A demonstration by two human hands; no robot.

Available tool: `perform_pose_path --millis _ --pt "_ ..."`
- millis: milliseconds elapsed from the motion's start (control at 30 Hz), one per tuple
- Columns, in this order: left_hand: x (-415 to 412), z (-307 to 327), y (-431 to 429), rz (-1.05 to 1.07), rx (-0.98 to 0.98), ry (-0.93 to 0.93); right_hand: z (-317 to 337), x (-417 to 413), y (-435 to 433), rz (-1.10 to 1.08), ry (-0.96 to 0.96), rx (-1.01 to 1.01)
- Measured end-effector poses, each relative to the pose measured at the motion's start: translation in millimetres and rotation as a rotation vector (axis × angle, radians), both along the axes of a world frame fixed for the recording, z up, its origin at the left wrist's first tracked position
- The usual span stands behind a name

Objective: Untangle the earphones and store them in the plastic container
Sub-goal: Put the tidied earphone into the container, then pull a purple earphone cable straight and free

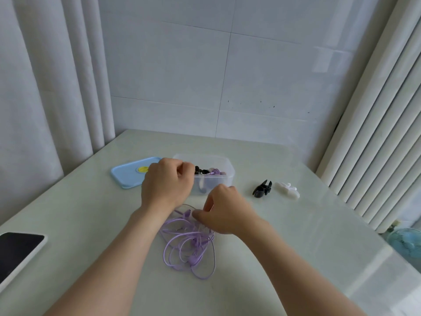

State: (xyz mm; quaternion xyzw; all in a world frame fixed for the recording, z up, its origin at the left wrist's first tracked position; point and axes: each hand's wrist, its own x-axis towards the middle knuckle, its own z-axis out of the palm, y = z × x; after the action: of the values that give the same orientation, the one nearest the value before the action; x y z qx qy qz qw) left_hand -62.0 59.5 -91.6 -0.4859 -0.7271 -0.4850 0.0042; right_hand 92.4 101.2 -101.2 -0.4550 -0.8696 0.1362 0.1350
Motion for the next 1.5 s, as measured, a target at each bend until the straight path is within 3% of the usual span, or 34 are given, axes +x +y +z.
perform_pose_path --millis 100,233,300,467,567,700,800,967,1033,1133,1267,1333,1500 --pt "5 2 -5 -0.086 -0.152 0.053 0 6 0 0.035 -0.012 -0.074" --pt "5 2 -6 -0.225 -0.165 0.115 -3 17 1 0.075 -0.074 -0.071" --pt "4 2 -6 -0.299 -0.176 0.14 -4 23 3 0.047 0.005 -0.041" --pt "9 -8 -3 -0.43 -0.309 0.222 18 35 6 -0.115 0.791 -0.128" --pt "8 -10 -2 -0.472 -0.308 0.237 29 39 4 -0.109 1.105 -0.14" --pt "11 -12 7 -0.345 -0.073 -0.082 34 44 9 -0.284 1.432 -0.346" --pt "13 -7 13 -0.294 0.096 -0.344 32 51 13 -0.309 1.274 -0.121" --pt "16 12 5 -0.317 0.215 -0.806 28 62 14 -0.254 0.699 0.547" --pt "14 15 6 -0.318 0.241 -0.938 22 64 19 -0.184 0.566 0.673" --pt "12 17 7 -0.271 0.307 -1.047 11 65 27 -0.21 0.338 0.697" --pt "7 18 4 -0.001 0.42 -0.792 11 76 35 -0.266 0.139 0.656" --pt "3 16 2 0.055 0.435 -0.617 10 80 43 -0.248 0.168 0.594" --pt "5 12 -4 0.121 0.186 -0.121 20 77 40 -0.371 0.791 0.379"
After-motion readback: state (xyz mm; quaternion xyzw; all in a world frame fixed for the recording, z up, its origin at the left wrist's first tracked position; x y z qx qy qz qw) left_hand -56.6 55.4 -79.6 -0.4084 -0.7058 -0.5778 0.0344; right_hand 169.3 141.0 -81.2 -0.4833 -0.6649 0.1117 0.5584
